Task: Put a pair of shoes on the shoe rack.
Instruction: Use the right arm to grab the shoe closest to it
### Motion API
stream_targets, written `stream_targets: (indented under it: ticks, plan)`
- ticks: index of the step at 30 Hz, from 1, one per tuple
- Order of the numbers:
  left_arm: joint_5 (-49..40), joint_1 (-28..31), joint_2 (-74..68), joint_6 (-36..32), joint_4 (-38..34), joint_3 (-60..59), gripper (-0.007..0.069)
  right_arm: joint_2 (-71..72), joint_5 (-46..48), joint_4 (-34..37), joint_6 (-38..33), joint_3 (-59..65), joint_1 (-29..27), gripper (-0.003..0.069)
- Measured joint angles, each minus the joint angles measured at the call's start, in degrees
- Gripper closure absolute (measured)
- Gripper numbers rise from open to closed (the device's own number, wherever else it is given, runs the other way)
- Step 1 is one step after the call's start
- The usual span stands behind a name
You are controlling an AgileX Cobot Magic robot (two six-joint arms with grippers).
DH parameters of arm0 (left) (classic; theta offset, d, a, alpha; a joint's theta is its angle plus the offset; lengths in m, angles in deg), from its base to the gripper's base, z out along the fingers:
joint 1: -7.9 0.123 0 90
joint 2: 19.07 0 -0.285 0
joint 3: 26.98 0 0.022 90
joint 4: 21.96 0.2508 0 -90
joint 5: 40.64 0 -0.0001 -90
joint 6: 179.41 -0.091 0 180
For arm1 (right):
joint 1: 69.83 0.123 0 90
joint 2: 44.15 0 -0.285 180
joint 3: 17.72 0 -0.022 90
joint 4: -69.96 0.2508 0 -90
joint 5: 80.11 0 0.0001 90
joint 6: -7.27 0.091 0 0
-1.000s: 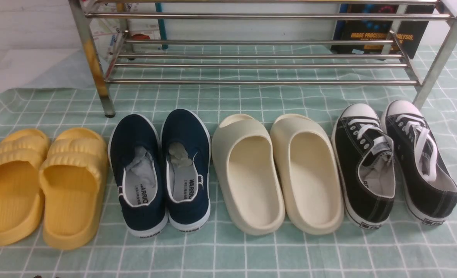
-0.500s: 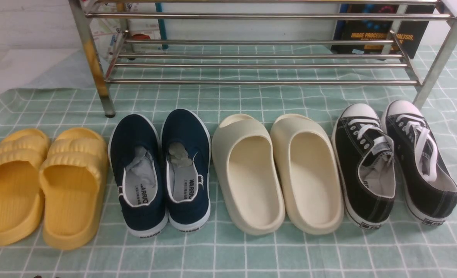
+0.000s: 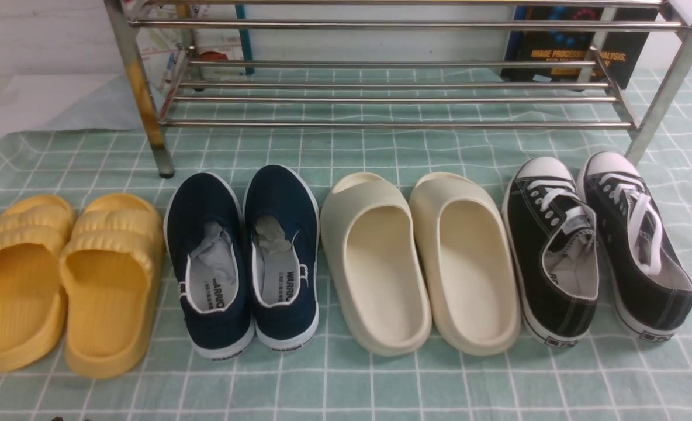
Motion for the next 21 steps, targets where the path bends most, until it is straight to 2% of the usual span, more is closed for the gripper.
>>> stream_targets:
  ticks: [3, 8, 9, 15, 16, 17, 18, 19, 21]
  plan:
    - [0.00, 0.00, 0.00, 0.00, 0.00, 0.00, 0.0386, 0.00, 1.76, -1.79, 0.29, -0.73, 0.00, 0.0445]
    - [0.00, 0.00, 0.00, 0.00, 0.00, 0.00, 0.0386, 0.00, 10.35, -5.90, -3.13, -8.48, 0.00, 0.0631]
    - [0.00, 0.00, 0.00, 0.00, 0.00, 0.00, 0.0386, 0.00, 11.93, -5.90, -3.68, -10.27, 0.00, 0.0650]
    - [0.00, 0.00, 0.00, 0.00, 0.00, 0.00, 0.0386, -8.64, 34.83, -5.85, -7.07, -26.80, 0.00, 0.0651]
    - [0.00, 0.00, 0.00, 0.00, 0.00, 0.00, 0.0386, -9.18, 35.48, -5.85, -7.07, -26.80, 0.00, 0.0651]
    - [0.00, 0.00, 0.00, 0.00, 0.00, 0.00, 0.0386, -13.35, 41.91, -5.85, -7.07, -30.46, 0.00, 0.0651]
    - [0.00, 0.00, 0.00, 0.00, 0.00, 0.00, 0.0386, -14.65, 43.56, -5.85, -7.07, -31.85, 0.00, 0.0651]
    - [0.00, 0.00, 0.00, 0.00, 0.00, 0.00, 0.0386, -21.16, 51.24, -5.25, -6.84, -35.30, 0.00, 0.0651]
    - [0.00, 0.00, 0.00, 0.00, 0.00, 0.00, 0.0386, -29.32, 57.40, -2.97, -6.79, -37.99, 0.00, 0.0651]
